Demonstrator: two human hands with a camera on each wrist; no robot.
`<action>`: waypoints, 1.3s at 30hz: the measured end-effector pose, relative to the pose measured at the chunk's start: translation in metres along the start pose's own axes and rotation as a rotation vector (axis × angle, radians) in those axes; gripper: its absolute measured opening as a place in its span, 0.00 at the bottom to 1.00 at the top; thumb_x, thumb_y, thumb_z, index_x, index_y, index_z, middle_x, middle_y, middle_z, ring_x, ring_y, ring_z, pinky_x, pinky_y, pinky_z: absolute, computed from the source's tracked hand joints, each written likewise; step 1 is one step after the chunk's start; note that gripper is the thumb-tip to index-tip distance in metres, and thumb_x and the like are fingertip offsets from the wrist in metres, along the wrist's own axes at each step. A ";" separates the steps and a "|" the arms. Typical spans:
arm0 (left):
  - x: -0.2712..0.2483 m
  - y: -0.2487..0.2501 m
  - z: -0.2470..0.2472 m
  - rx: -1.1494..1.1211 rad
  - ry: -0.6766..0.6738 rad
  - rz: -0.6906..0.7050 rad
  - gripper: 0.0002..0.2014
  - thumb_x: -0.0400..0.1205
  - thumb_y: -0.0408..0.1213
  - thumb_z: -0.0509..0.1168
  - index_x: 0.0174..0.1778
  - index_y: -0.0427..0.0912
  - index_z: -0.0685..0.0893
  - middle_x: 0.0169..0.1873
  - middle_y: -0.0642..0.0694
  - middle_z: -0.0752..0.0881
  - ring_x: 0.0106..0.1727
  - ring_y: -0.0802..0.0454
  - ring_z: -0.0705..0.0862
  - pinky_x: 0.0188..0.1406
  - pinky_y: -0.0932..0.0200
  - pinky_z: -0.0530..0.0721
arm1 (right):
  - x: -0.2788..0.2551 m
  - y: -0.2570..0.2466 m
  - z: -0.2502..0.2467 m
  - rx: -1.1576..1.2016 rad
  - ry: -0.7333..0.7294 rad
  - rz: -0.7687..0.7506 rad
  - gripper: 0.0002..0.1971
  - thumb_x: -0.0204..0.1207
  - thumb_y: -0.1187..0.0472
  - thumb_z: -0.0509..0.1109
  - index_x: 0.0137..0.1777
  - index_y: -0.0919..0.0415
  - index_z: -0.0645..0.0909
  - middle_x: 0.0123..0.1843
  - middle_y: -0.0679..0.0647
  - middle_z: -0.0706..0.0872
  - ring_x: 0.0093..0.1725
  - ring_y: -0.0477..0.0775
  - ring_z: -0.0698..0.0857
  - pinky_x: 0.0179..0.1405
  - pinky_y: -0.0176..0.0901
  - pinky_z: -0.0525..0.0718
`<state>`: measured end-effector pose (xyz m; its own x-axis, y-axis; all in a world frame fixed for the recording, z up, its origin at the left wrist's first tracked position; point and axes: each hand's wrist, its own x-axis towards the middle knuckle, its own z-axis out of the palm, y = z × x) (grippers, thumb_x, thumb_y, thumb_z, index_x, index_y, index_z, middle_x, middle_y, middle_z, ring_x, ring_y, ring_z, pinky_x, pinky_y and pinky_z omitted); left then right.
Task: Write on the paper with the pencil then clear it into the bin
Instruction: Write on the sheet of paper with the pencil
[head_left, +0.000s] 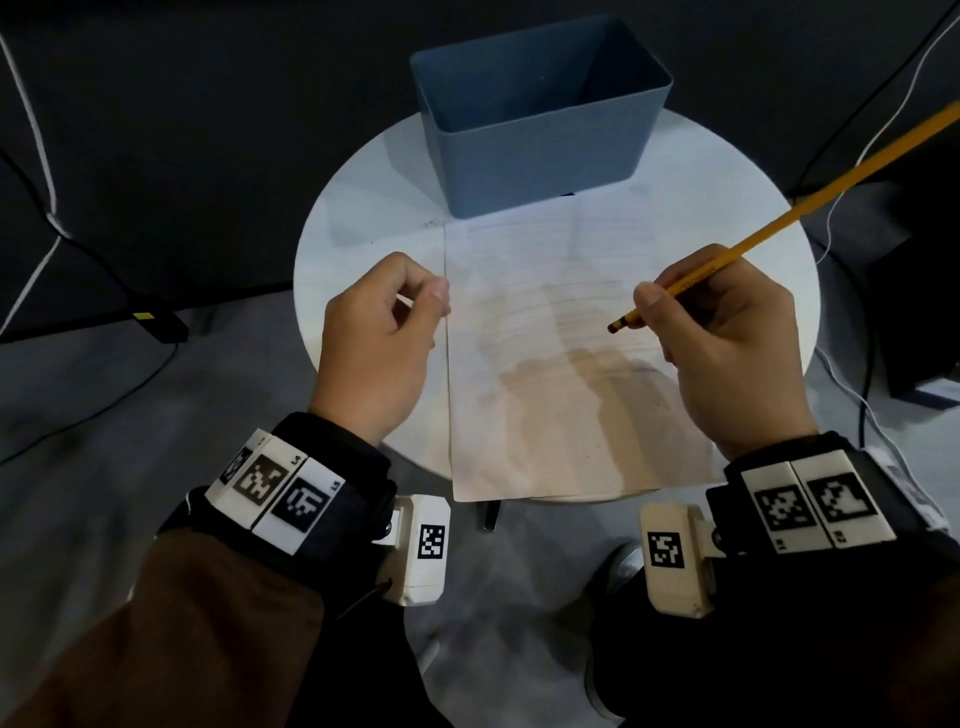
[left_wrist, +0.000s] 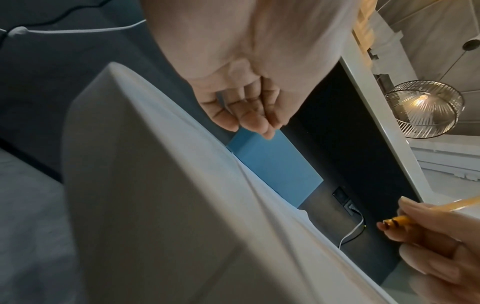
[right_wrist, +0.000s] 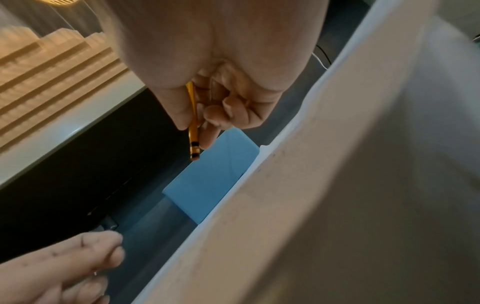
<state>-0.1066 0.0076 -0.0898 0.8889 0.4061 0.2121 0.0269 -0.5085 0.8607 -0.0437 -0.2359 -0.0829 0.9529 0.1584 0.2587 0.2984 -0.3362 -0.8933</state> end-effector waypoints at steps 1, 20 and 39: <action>0.000 0.000 0.000 -0.012 -0.004 0.000 0.06 0.85 0.38 0.67 0.42 0.44 0.83 0.34 0.56 0.86 0.35 0.58 0.84 0.38 0.63 0.83 | 0.000 0.000 -0.001 0.004 0.012 -0.005 0.07 0.84 0.60 0.73 0.49 0.64 0.83 0.38 0.53 0.89 0.35 0.48 0.87 0.38 0.42 0.84; -0.010 -0.013 0.006 0.408 -0.557 0.046 0.53 0.62 0.79 0.61 0.85 0.66 0.58 0.87 0.60 0.45 0.85 0.64 0.35 0.85 0.47 0.35 | -0.006 0.003 -0.011 -0.173 -0.046 0.030 0.07 0.79 0.58 0.78 0.41 0.56 0.86 0.34 0.47 0.90 0.37 0.52 0.88 0.41 0.49 0.88; -0.006 -0.014 -0.010 0.588 -0.600 -0.197 0.35 0.81 0.67 0.60 0.82 0.78 0.50 0.85 0.55 0.29 0.83 0.56 0.25 0.83 0.44 0.29 | -0.020 -0.027 0.066 -0.133 -0.387 -0.135 0.07 0.78 0.59 0.79 0.39 0.55 0.86 0.32 0.42 0.87 0.34 0.49 0.85 0.35 0.30 0.79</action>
<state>-0.1168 0.0195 -0.0983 0.9301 0.1428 -0.3384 0.2910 -0.8485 0.4419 -0.0746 -0.1689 -0.0887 0.8216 0.5375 0.1900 0.4473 -0.4012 -0.7994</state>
